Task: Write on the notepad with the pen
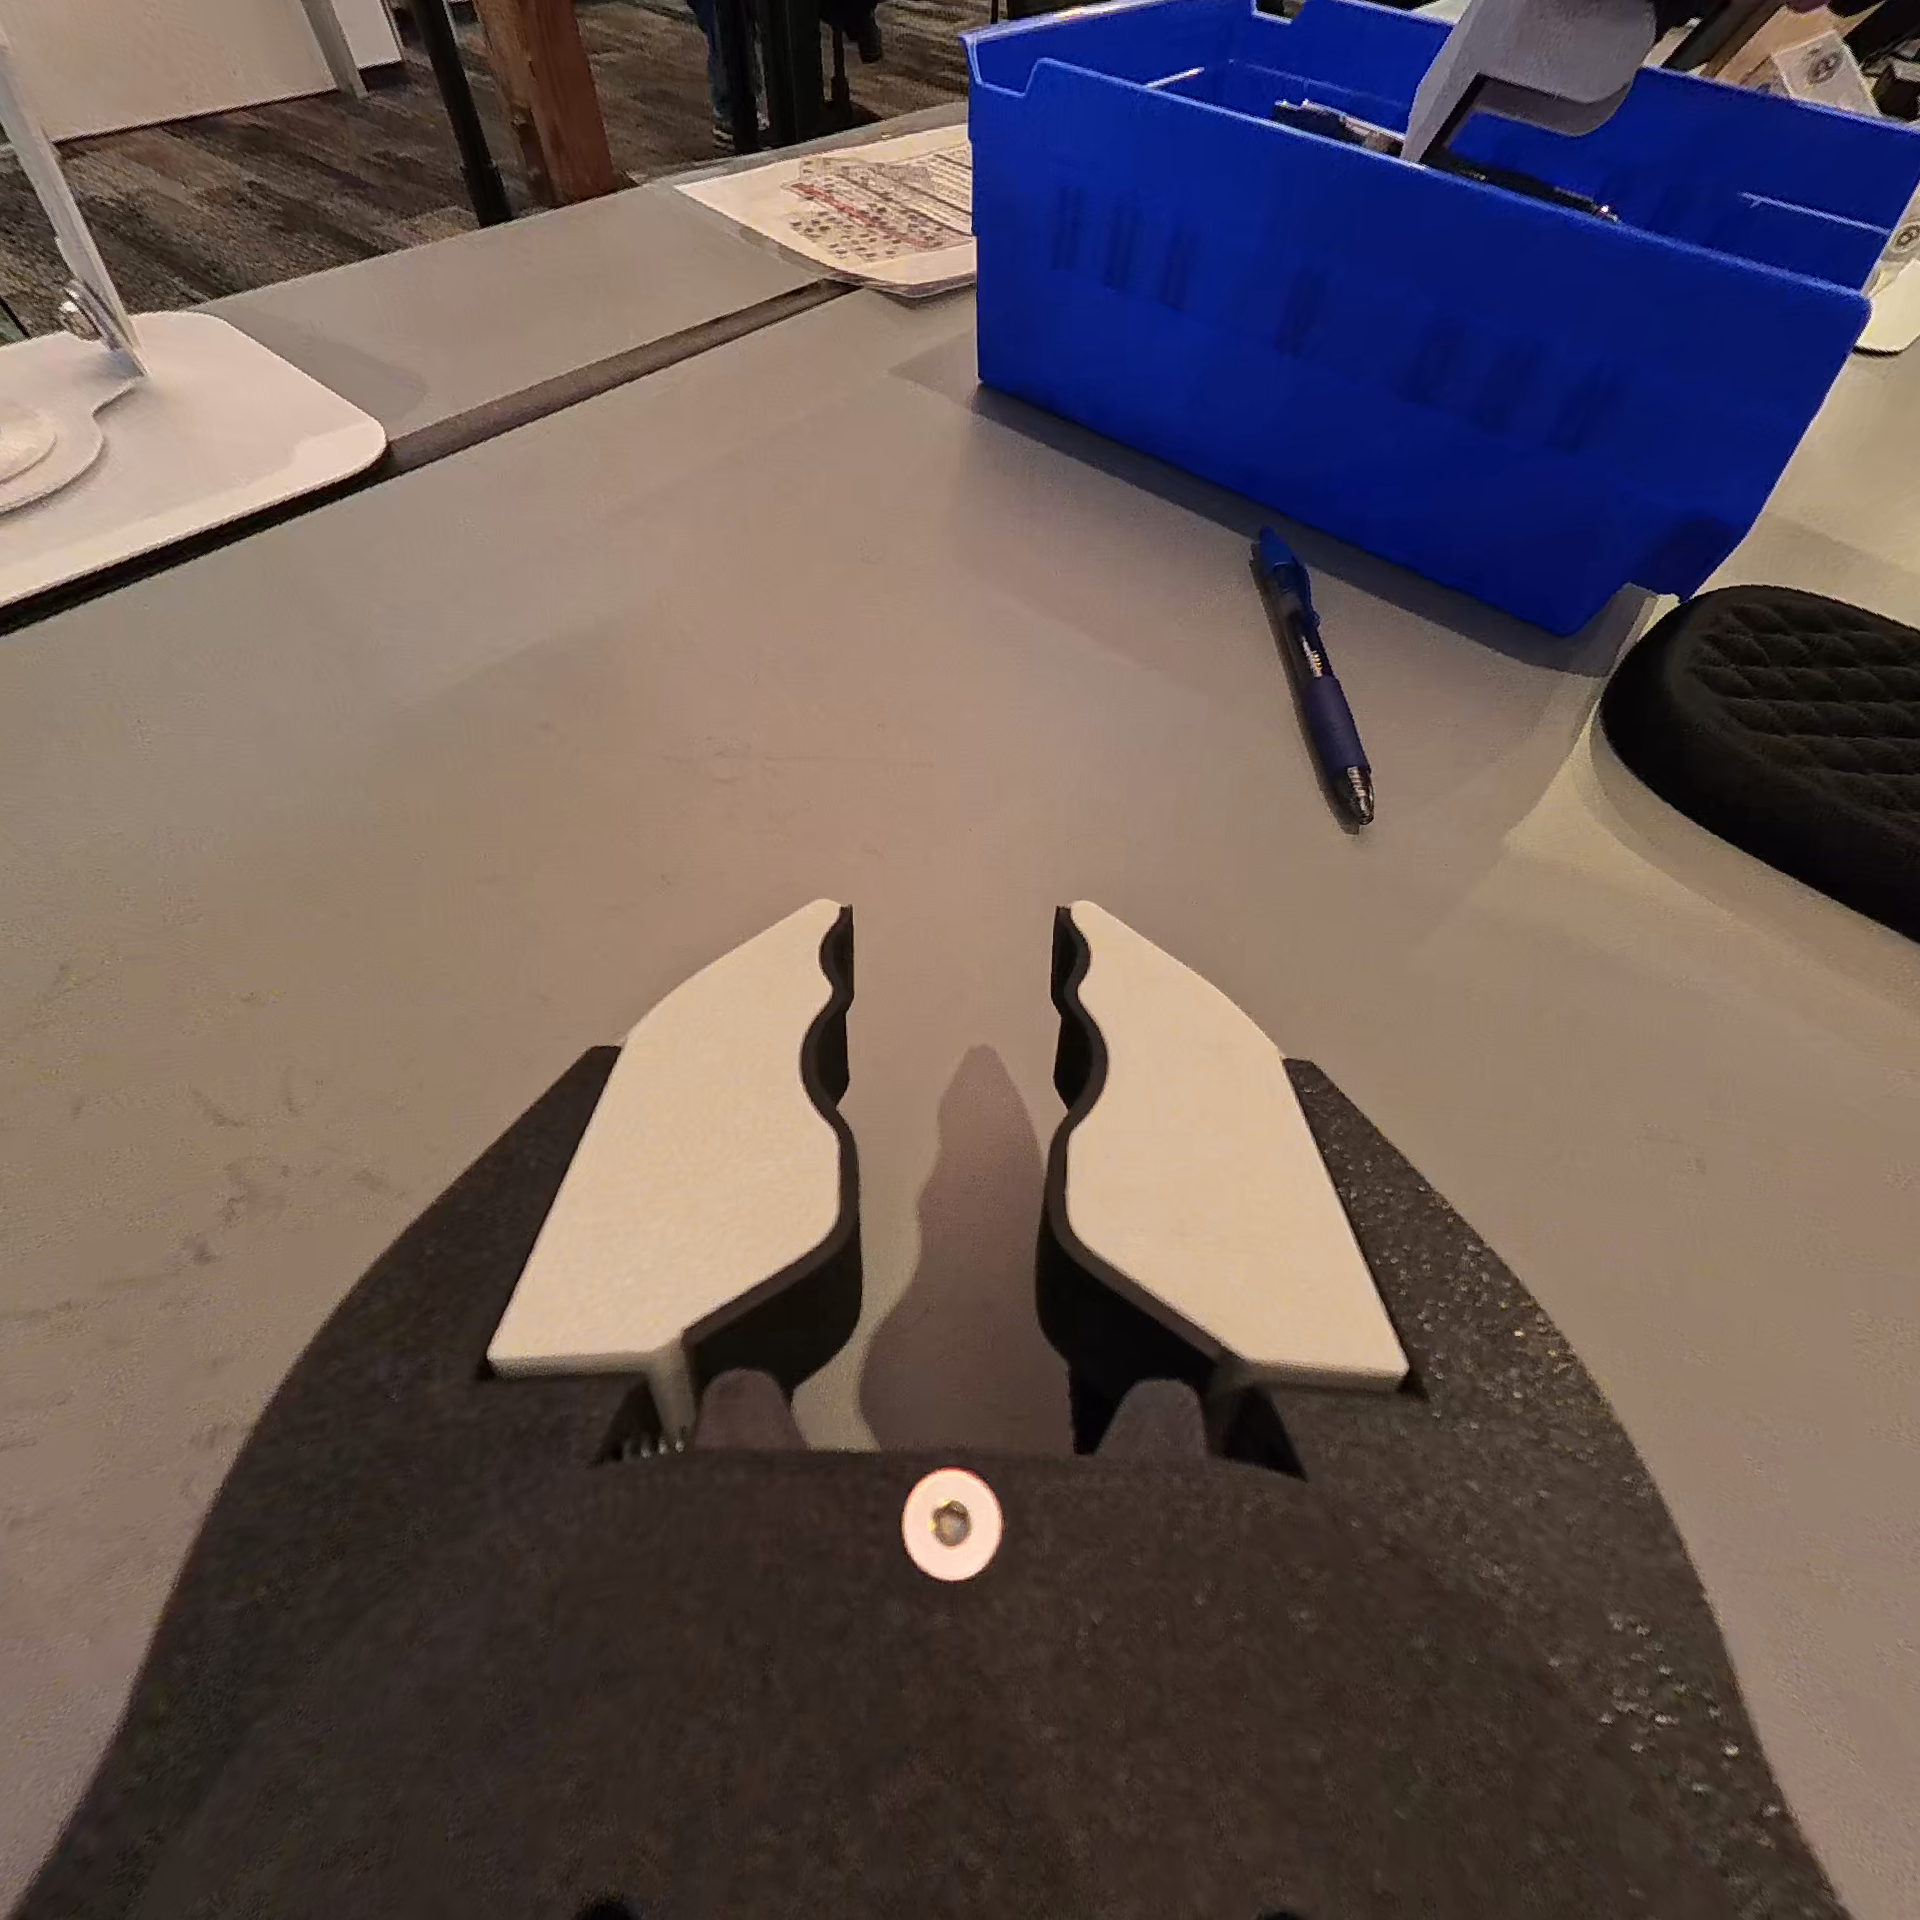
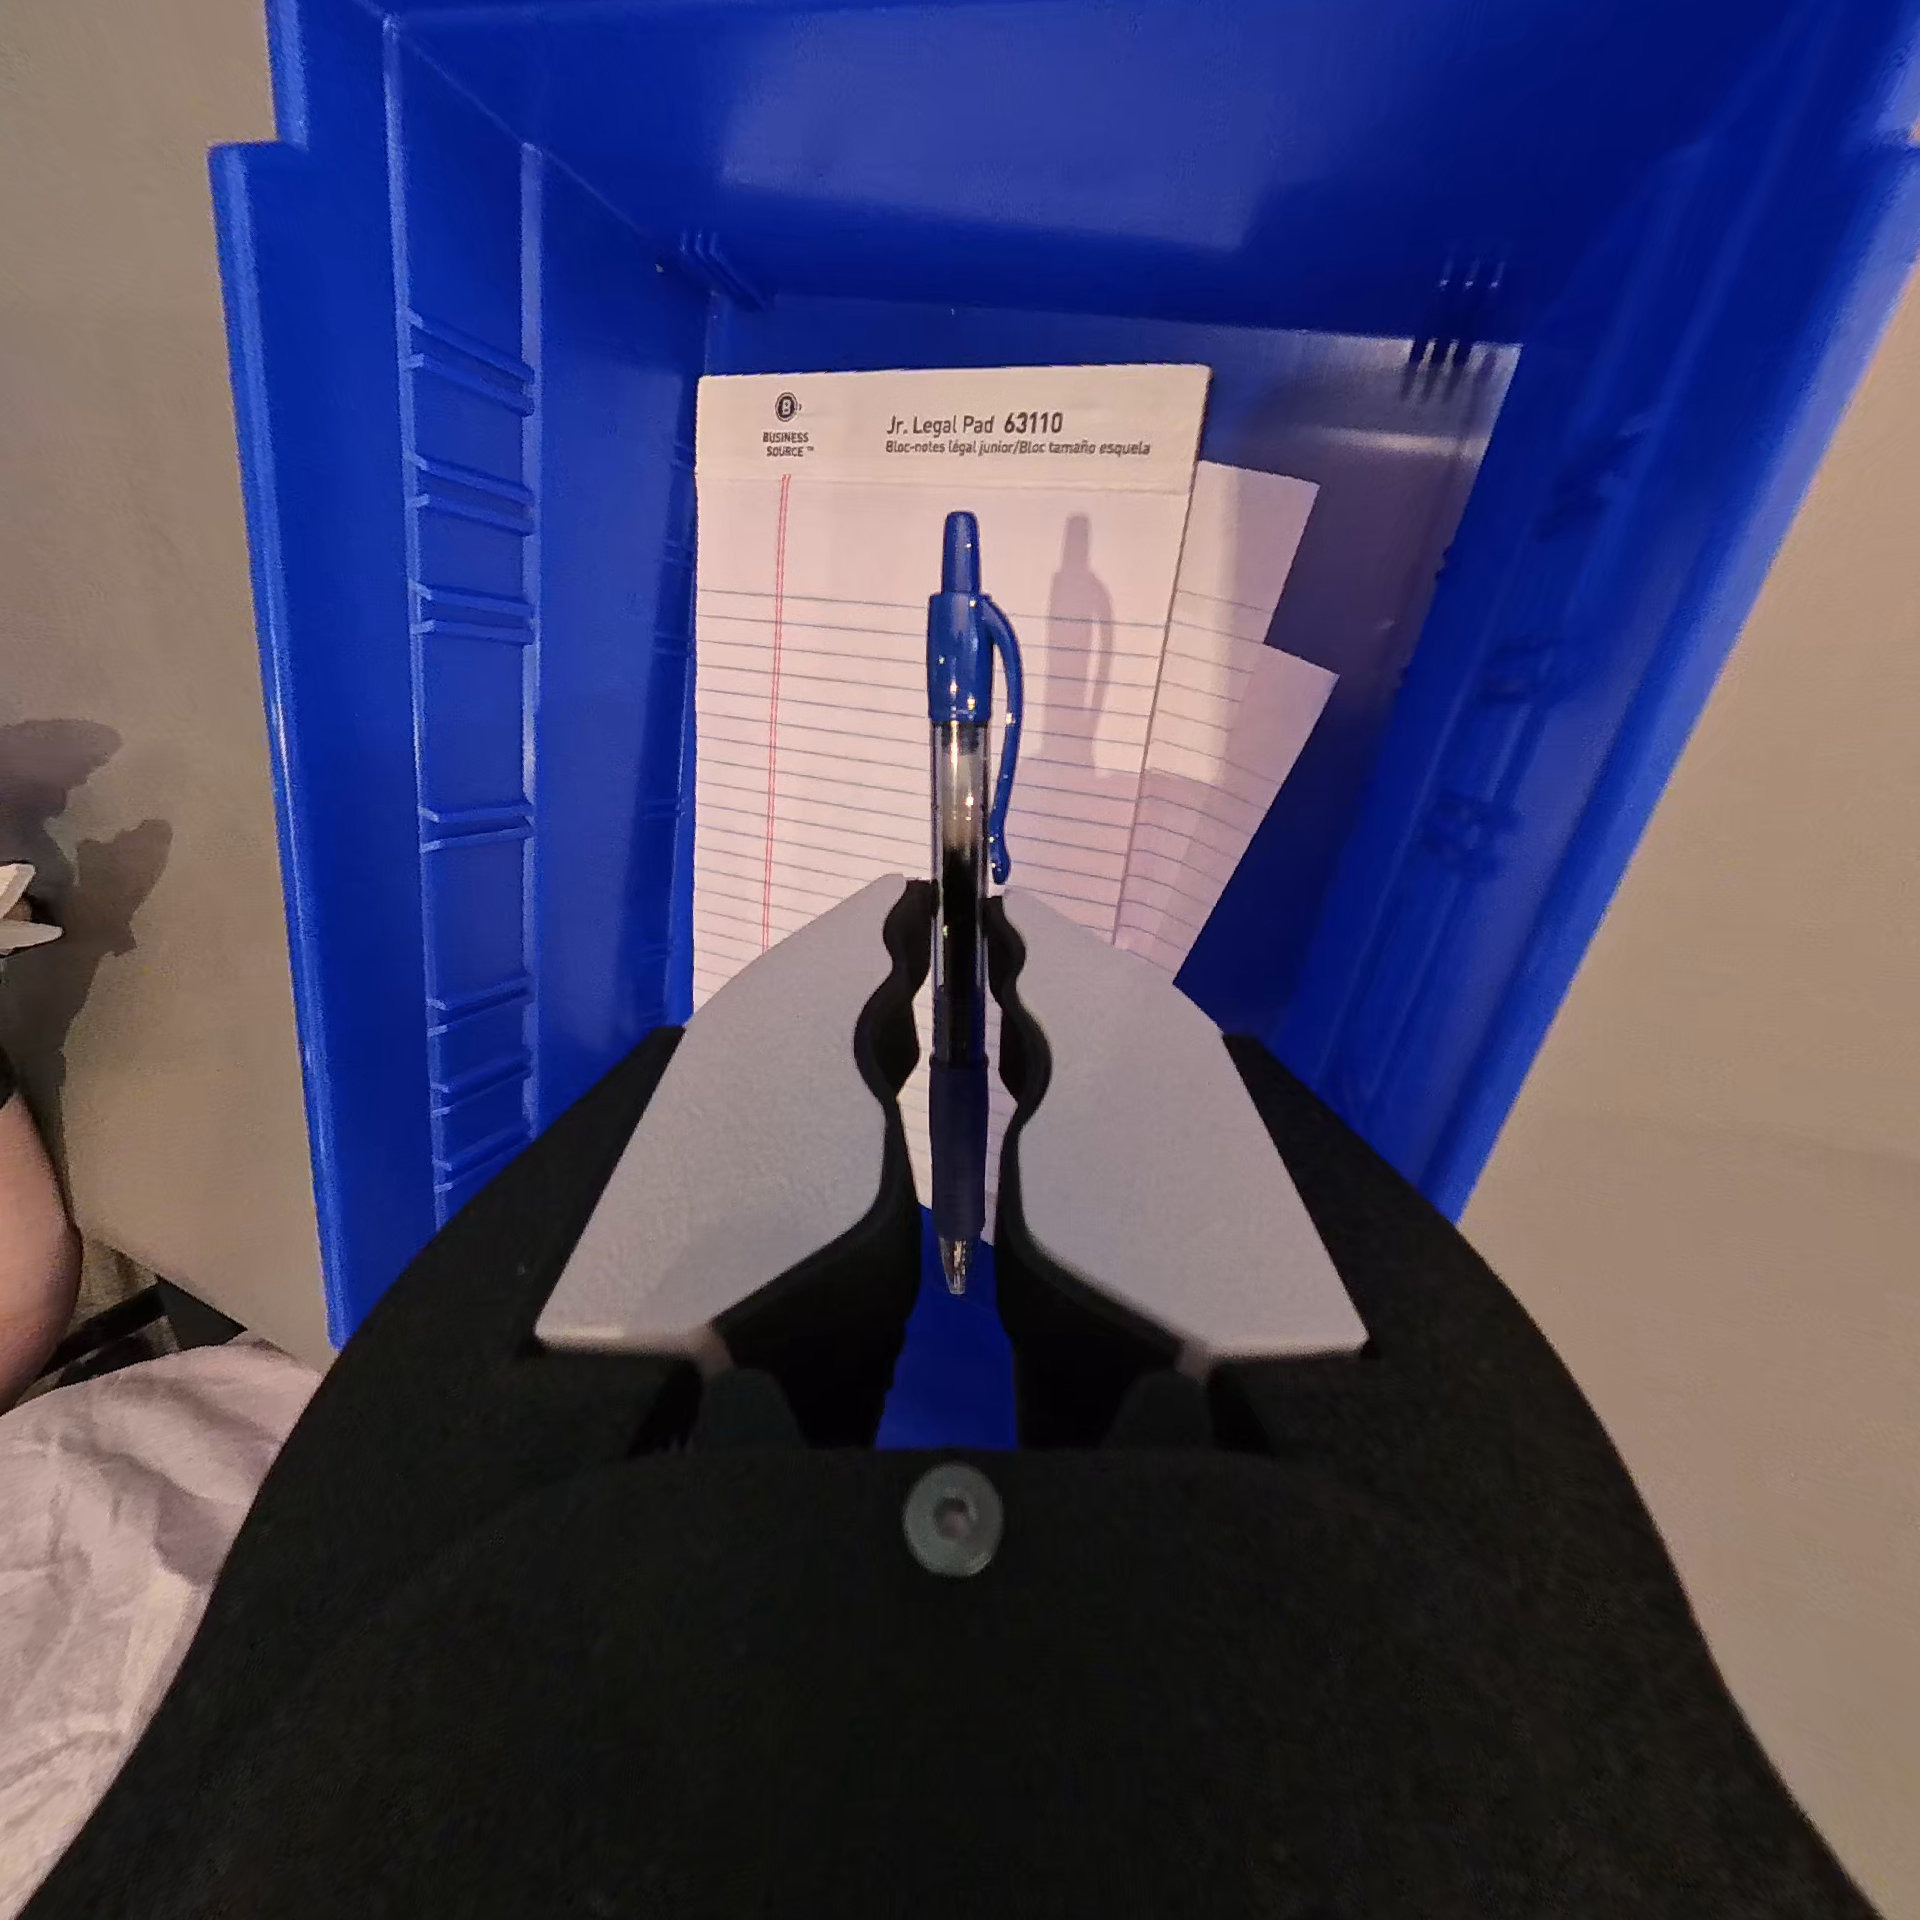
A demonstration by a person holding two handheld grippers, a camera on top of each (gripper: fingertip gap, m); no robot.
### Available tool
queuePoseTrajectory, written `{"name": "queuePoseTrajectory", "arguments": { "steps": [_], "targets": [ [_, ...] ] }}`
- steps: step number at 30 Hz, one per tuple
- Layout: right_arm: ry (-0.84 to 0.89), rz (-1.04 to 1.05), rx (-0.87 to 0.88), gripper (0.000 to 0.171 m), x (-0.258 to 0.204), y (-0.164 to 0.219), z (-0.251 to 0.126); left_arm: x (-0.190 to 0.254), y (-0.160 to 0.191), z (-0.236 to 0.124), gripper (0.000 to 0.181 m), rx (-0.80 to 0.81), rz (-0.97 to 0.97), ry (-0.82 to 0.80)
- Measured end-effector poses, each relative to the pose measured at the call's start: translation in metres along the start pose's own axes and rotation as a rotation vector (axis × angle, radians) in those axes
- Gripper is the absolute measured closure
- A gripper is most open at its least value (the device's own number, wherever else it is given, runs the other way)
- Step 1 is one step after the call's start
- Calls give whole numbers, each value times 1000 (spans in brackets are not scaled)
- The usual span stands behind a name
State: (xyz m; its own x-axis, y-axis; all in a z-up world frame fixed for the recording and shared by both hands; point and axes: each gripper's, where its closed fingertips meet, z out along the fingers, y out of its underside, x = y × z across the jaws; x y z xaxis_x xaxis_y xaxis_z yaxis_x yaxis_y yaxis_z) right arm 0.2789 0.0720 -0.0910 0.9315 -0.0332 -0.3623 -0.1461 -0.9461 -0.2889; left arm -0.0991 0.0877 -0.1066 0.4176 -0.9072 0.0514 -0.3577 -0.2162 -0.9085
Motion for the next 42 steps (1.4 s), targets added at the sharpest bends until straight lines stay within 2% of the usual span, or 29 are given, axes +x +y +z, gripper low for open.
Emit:
{"name": "queuePoseTrajectory", "arguments": {
  "steps": [15, 33, 39, 42],
  "targets": [
    [-2, 28, 0, 161, 5, 2, 0, 0, 2, 1, 145, -15, 9, -10],
    [113, -50, -70, 161, -4, 8, 61, 0, 2, 1, 145, -16, 15, -10],
    [149, -80, -66, 160, -4, 10, 66, 1, 4, 2, 145, -25, 20, -4],
    [166, -112, 0, 151, -8, 5, 57, 1, 3, 1, 145, -20, 15, -2]
  ]
}}
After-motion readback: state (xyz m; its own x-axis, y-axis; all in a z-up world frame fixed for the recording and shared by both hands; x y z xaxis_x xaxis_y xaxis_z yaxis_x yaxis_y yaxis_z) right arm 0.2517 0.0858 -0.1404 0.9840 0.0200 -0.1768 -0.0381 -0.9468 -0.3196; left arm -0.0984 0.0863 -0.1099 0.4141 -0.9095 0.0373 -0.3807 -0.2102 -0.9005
